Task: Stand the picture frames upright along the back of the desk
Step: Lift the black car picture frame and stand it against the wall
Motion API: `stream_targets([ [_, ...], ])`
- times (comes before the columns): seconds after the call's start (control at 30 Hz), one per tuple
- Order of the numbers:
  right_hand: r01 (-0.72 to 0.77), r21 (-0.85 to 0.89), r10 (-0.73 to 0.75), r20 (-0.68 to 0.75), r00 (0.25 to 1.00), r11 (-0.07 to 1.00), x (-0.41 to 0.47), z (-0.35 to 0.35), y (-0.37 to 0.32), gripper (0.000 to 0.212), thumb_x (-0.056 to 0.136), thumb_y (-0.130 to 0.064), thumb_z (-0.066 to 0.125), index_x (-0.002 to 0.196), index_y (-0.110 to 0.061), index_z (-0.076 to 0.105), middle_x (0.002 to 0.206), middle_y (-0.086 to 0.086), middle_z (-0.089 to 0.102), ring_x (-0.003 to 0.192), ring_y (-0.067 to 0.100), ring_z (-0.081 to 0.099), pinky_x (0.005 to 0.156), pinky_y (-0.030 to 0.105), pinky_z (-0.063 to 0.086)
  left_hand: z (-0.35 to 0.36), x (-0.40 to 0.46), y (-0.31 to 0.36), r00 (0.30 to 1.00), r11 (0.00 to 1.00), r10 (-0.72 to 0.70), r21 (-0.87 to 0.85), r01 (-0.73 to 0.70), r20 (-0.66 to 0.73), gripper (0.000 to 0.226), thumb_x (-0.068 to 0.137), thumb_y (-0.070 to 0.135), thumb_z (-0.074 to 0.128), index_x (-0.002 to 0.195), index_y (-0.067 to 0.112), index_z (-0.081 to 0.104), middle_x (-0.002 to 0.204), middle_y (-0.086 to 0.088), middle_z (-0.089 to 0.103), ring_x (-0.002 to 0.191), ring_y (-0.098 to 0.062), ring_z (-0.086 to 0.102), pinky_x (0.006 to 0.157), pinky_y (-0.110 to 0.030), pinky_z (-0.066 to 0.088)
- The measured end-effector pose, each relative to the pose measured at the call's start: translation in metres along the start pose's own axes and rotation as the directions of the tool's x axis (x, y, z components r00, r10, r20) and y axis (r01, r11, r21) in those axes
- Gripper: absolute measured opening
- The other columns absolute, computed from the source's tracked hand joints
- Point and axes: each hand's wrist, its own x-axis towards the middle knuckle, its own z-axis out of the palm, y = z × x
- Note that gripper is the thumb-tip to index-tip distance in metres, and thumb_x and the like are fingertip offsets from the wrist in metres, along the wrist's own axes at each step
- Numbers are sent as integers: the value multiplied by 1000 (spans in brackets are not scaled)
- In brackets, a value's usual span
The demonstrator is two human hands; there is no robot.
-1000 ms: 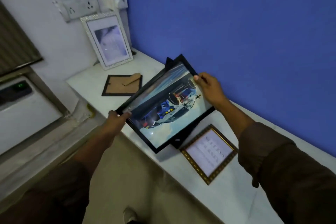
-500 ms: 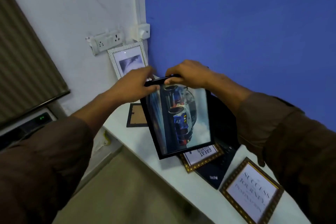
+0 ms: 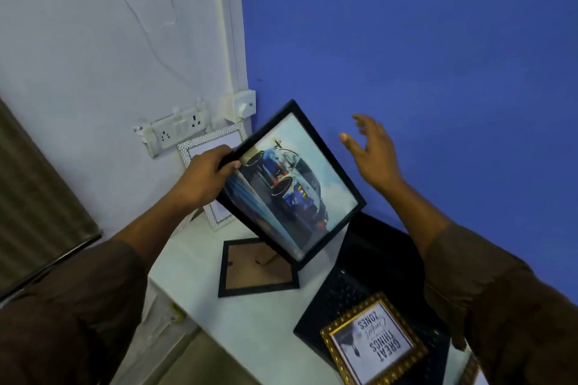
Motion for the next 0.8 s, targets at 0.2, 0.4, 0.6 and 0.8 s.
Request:
stream_targets([
  [0.2,-284,75,281,53,958,956,14,35,51,47,97,-50,55,133,-19,55,132,10,57,120,27,57,98,42,48,3,60,-18,995,975,-69,-216,52,-70,11,99,33,53,94,26,60,83,3,62,82,-21,59,71,-36,45],
  [0.4,-466,298,509,-83,857,833,36,48,65,50,97,-51,53,136,-22,47,138,9,52,122,26,55,98,41,47,23,108,-32,998,954,-51,-299,36,-40,16,99,29,55,96,16,64,88,-5,67,83,-26,63,71,-37,46],
  [0.6,-659,502,777,-44,628,560,52,65,89,56,93,-60,51,134,-22,46,121,9,60,100,27,58,87,45,54,54,142,-60,995,896,-79,-433,98,61,20,98,33,56,98,15,64,91,-8,70,86,-25,67,70,-36,52],
  [0.8,-670,583,812,29,583,460,78,95,98,26,98,-39,54,90,-17,64,109,21,70,86,30,65,86,58,57,82,191,-98,981,821,-118,-541,182,152,22,97,34,58,93,13,64,88,-10,68,83,-24,64,75,-39,49],
])
